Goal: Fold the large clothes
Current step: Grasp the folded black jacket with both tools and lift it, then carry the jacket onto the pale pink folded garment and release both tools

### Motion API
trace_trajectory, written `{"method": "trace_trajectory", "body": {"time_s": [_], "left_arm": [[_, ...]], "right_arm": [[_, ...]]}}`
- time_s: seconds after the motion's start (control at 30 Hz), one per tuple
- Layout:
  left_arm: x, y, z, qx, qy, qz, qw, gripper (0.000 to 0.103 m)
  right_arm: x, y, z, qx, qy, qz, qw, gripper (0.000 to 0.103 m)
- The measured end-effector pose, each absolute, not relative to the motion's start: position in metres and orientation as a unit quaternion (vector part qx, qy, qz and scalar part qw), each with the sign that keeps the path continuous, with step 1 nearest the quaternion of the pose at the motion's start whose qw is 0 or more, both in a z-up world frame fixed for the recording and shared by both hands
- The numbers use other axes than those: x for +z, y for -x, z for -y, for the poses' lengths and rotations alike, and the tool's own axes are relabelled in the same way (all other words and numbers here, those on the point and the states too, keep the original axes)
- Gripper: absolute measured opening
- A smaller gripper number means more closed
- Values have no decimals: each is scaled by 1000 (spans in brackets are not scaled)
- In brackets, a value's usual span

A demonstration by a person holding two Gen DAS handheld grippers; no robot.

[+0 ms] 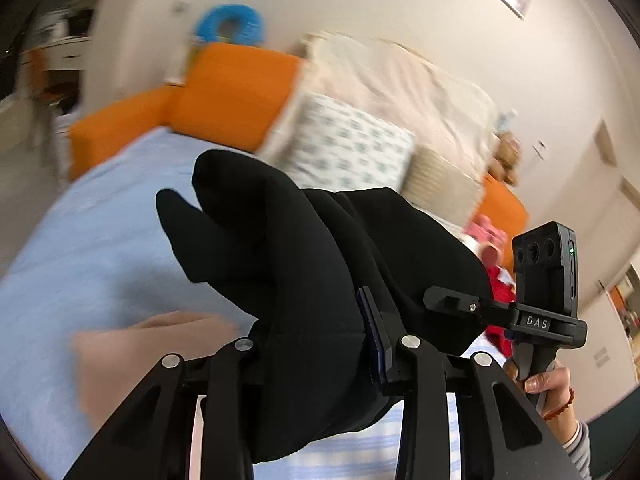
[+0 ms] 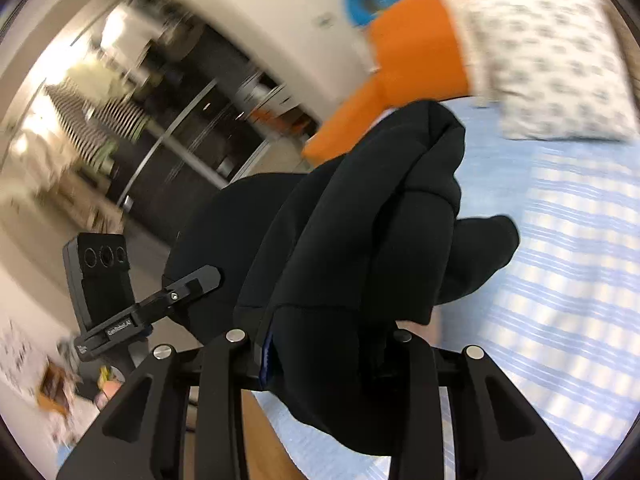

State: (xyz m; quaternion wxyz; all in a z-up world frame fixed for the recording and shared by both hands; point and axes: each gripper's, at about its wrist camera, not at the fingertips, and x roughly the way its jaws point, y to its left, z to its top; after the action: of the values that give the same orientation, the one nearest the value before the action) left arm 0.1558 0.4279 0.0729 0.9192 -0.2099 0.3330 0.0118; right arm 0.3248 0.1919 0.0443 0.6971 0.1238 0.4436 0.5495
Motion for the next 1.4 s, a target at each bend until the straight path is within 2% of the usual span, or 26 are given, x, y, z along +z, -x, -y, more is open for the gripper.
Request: {"method": "trace_trajectory", "body": {"time_s": [0.23,0.53,0.63,0.67,0.8,0.9,0.97,1.03,1.13,1.2,1.23,1.4], "left_arm": [[7,-65,-521,68,260,-332,904,37],[-161,-33,-550,71,367,-381,846,40],[-198,-22,-548,58,389,-379,838,57],[-204,-18,-546,55,389,-381,837,64],[-205,5,-548,55,379,-390,837,71],[-168,26,-556,103,333,-387,854,77],[-129,27,-560,109,317,-365,868,84],[-95,13,-559,114,289,-355,882,86],[-70,-21,-551,113,259,-351,893,86],[-70,-56,-550,123,248,-368,888,86],[-71,-66,-549,136,241,-376,884,86],[-128,-112,-575,184,250,-429,848,85]], "right_arm": [[-22,-269,-291,588,-83,-469,654,32],[-171,-251,-290,547,-92,-554,622,33],[-200,-260,-271,531,-111,-567,620,52],[-203,-262,-266,527,-108,-570,621,64],[-187,-263,-251,510,-79,-564,644,71],[-133,-261,-235,483,-41,-502,716,77],[-87,-254,-240,499,-30,-440,746,77],[-55,-247,-265,498,-3,-405,767,77],[-37,-243,-310,486,38,-394,779,59],[-42,-240,-343,472,64,-405,780,40],[-52,-241,-357,456,76,-419,781,36],[-126,-267,-363,398,55,-488,775,37]]}}
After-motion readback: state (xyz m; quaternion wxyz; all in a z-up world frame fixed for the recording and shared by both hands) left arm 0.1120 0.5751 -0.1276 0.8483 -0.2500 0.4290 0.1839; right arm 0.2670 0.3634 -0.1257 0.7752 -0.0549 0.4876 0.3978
